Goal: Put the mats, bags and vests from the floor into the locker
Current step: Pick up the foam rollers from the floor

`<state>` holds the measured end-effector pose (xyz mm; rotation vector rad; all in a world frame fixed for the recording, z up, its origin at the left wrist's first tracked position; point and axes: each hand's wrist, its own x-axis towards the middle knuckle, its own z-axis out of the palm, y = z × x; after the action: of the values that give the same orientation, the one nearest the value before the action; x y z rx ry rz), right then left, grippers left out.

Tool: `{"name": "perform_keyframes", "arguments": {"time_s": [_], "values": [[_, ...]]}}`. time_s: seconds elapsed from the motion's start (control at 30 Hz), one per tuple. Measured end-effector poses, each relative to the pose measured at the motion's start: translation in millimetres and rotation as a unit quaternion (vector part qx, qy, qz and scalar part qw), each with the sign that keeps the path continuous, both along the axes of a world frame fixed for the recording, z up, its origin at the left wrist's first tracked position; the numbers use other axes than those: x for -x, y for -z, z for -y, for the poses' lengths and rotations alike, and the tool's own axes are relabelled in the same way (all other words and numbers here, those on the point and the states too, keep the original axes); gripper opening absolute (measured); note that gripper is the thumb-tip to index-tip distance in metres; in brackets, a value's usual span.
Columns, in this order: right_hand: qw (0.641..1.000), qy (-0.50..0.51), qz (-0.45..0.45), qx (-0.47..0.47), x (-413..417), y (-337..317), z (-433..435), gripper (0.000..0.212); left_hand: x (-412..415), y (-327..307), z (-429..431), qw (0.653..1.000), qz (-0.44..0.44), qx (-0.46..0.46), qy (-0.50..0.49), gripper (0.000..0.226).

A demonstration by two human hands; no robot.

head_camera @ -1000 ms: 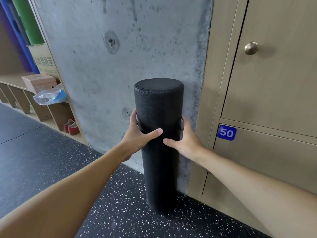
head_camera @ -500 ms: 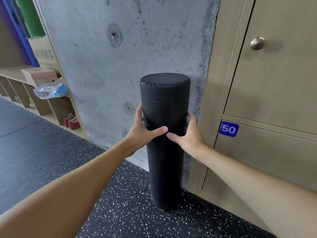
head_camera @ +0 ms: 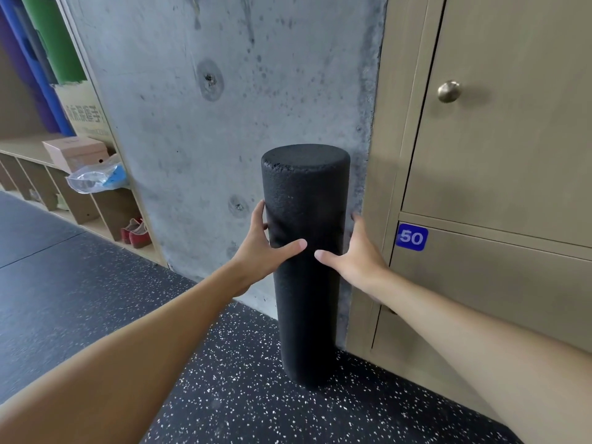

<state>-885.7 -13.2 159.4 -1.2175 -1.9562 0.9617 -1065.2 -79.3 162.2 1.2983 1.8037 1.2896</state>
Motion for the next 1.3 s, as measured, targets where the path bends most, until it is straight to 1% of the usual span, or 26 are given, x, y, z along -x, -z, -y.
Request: {"name": "perform_keyframes", "arguments": {"time_s": [0.07, 0.1, 0.17, 0.23, 0.33, 0.43, 0.53, 0.63, 0.73, 0.87, 0.97, 1.03, 1.1, 1.2, 1.3], "values": [[1.000, 0.004, 0.011, -0.003, -10, -3, 5, 0.100, -5, -2, 9, 0.999, -0.022, 0.018, -0.025, 0.102], [1.000, 0.006, 0.015, -0.005, -17, -4, 8, 0.098, -10, -2, 14, 0.998, -0.033, 0.026, -0.042, 0.094], [1.000, 0.015, 0.023, -0.010, -37, -7, 15, 0.096, -24, 0, 25, 0.996, -0.056, 0.046, -0.054, 0.069], [1.000, 0.024, 0.018, -0.010, -64, -7, 23, 0.095, -47, 2, 32, 0.995, -0.069, 0.063, -0.022, 0.051], [0.999, 0.034, 0.018, -0.003, -120, -1, 35, 0.096, -104, 2, 29, 0.994, -0.082, 0.056, 0.050, 0.040], [0.996, 0.066, 0.059, -0.004, -199, 10, 44, 0.097, -184, 8, 13, 0.983, -0.125, 0.048, 0.122, 0.045], [0.990, 0.108, 0.084, 0.025, -298, 27, 56, 0.096, -279, 24, -2, 0.964, -0.166, 0.046, 0.202, 0.052], [0.978, 0.171, 0.105, 0.057, -408, 53, 75, 0.091, -384, 49, -10, 0.925, -0.214, 0.066, 0.308, 0.047], [0.960, 0.232, 0.130, 0.091, -520, 82, 103, 0.084, -495, 79, -10, 0.891, -0.234, 0.066, 0.383, 0.048], [0.927, 0.300, 0.172, 0.146, -662, 123, 156, 0.080, -640, 123, 14, 0.832, -0.250, 0.095, 0.486, 0.057], [0.892, 0.333, 0.243, 0.188, -755, 154, 199, 0.081, -733, 161, 39, 0.785, -0.274, 0.105, 0.546, 0.061], [0.864, 0.347, 0.298, 0.210, -812, 175, 224, 0.083, -791, 183, 57, 0.758, -0.293, 0.104, 0.573, 0.065], [0.844, 0.343, 0.345, 0.226, -861, 195, 246, 0.089, -843, 201, 75, 0.735, -0.314, 0.096, 0.593, 0.070], [0.833, 0.321, 0.387, 0.230, -923, 227, 271, 0.098, -912, 231, 93, 0.706, -0.333, 0.087, 0.619, 0.077], [0.831, 0.296, 0.408, 0.234, -968, 258, 286, 0.107, -967, 264, 104, 0.697, -0.334, 0.085, 0.628, 0.082]]}}
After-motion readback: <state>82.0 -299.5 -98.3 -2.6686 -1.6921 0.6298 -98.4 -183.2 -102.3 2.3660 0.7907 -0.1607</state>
